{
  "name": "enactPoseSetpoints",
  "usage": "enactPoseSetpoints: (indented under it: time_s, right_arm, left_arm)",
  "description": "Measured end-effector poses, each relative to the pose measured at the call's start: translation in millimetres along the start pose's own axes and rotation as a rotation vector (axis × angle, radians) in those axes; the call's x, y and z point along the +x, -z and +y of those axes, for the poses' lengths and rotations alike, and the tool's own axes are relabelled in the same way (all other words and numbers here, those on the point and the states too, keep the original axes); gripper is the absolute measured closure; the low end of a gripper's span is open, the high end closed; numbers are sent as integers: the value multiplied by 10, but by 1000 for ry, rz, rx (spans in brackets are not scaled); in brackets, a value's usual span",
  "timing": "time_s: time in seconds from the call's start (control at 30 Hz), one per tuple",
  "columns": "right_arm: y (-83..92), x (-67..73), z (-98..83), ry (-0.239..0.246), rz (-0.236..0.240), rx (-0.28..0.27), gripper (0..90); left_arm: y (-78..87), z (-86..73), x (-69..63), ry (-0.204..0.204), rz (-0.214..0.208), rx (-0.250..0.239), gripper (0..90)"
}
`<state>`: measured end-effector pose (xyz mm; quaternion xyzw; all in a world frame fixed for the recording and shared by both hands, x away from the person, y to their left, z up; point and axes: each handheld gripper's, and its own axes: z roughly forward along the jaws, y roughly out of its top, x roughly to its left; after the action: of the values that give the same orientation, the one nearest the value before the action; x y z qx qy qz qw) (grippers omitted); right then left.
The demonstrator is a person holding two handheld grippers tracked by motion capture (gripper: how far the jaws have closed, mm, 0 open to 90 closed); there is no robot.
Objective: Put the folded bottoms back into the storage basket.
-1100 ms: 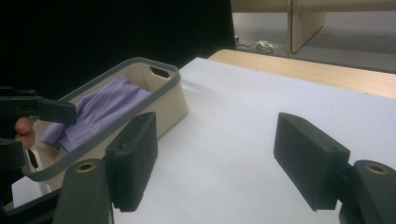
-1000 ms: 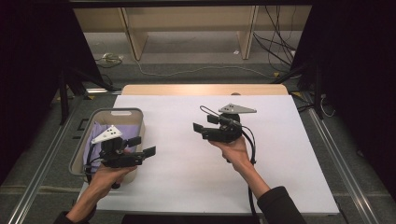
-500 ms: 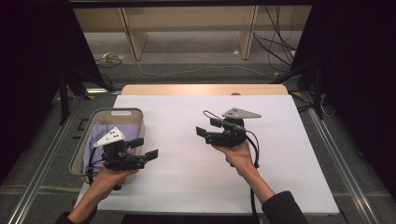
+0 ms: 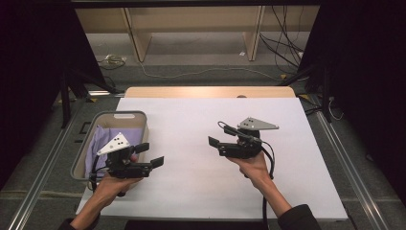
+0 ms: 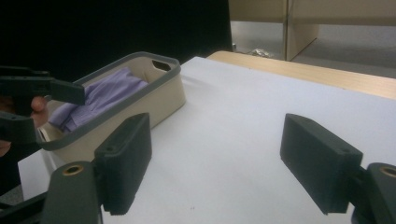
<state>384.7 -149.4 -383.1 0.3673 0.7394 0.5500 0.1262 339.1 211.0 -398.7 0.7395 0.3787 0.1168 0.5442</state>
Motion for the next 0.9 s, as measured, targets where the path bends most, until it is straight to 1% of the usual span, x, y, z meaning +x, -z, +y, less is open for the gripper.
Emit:
enactPoseSetpoints:
  time_s: [0.13, 0.3, 0.43, 0.5, 0.57, 0.7, 0.9]
  right_arm:
    - [88, -6, -53, 8, -6, -3, 238]
    - [225, -37, -111, 3, -22, -18, 214]
    - [332, -71, -165, -6, -32, -28, 200]
    - [374, -83, -196, -5, -39, -31, 195]
    - [412, -86, -223, -8, -43, -32, 194]
    - [464, -80, -259, 1, -50, -35, 194]
    - [535, -65, -309, 7, -56, -39, 189]
  left_arm:
    - [4, -8, -10, -6, -2, -3, 161]
    - [7, -20, -33, -16, -10, -8, 161]
    - [0, -37, -58, -39, -12, -3, 160]
    - [-3, -45, -68, -54, -5, 3, 160]
    - [-7, -55, -74, -59, -3, 6, 160]
    - [-10, -70, -91, -75, -2, 7, 159]
    - [-4, -79, -103, -67, -2, 4, 157]
